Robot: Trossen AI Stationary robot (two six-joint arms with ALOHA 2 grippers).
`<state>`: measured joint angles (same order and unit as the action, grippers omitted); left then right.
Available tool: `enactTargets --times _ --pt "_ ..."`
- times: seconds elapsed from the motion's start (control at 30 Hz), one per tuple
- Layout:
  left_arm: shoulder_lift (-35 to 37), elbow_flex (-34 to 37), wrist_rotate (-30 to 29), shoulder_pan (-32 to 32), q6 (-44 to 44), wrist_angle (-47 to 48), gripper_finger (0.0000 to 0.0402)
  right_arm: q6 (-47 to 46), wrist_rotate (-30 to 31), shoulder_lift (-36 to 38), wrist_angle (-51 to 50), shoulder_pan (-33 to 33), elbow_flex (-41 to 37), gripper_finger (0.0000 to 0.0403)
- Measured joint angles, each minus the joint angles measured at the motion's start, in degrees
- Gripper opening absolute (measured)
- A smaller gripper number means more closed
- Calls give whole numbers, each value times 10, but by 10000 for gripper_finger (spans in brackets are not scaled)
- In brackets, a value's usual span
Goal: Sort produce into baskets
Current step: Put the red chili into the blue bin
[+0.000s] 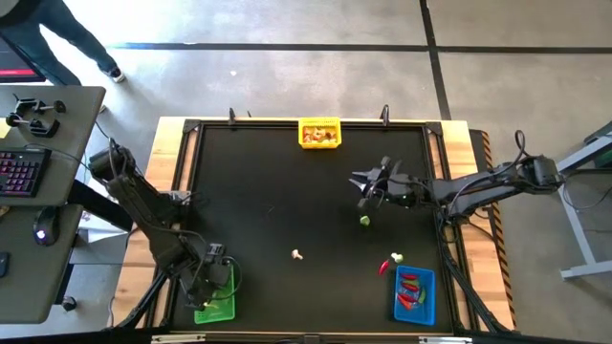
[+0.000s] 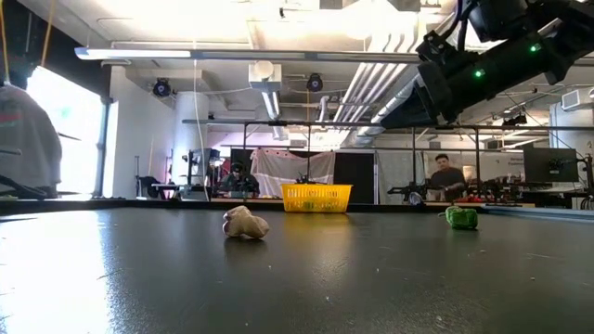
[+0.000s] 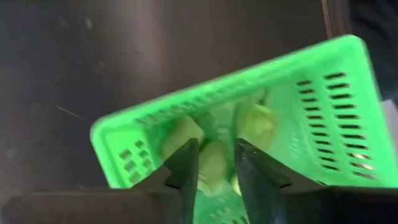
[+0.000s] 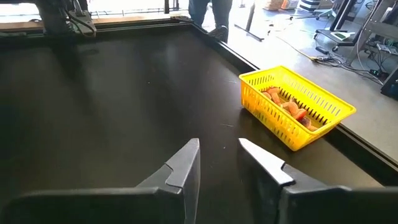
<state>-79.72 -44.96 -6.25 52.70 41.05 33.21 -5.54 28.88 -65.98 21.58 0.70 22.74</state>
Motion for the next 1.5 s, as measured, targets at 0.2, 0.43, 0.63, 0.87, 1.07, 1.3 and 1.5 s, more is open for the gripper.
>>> enactTargets --times 0.2,0.43,0.63,0.87,1.07,1.3,1.5 --pt "-21 0 -9 -31 -68 -12 24 0 0 0 -15 5 0 76" --pt "-22 0 -25 -51 -134 -37 4 8 0 0 -22 5 0 8" --pt "-22 0 -11 -61 -156 -40 1 20 -2 0 -35 9 6 16" --pt "9 3 -18 -38 -131 -74 0 -23 2 0 -240 26 120 53" --pt "51 52 -39 -45 -153 -179 0 -60 -76 -23 -393 67 214 113" --pt "102 149 -14 -106 -195 -372 0 -127 -157 -95 -481 159 262 153" --pt "130 181 14 -168 -246 -456 0 -184 -222 -188 -551 236 317 163"
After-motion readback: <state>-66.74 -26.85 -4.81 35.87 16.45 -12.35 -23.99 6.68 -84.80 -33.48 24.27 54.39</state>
